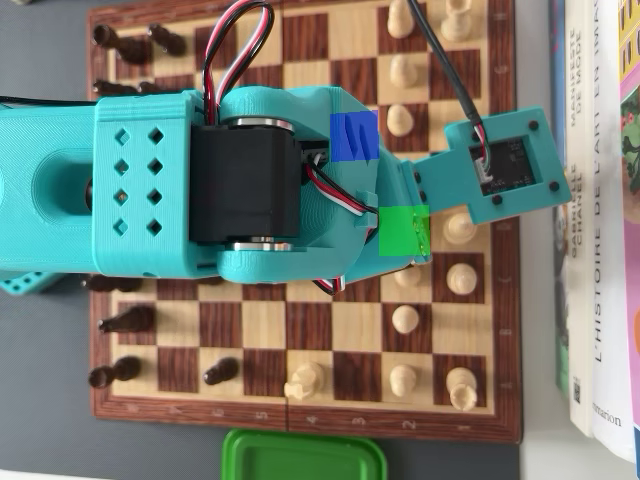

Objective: Play chess

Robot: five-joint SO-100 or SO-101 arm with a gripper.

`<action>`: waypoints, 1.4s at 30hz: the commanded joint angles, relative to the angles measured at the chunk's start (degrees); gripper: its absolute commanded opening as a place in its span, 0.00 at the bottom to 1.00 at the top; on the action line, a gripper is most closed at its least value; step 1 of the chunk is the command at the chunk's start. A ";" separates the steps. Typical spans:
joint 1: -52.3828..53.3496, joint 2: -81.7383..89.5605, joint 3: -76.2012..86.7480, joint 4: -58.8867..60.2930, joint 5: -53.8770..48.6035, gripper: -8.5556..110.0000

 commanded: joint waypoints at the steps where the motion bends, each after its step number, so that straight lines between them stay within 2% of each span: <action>1: 0.97 0.35 -2.46 -0.26 -0.26 0.11; 9: 1.14 0.35 -2.72 -0.26 -2.72 0.19; 21: 0.70 1.05 -2.72 -0.35 -3.43 0.19; 42: 0.35 20.21 10.28 -0.88 -2.72 0.19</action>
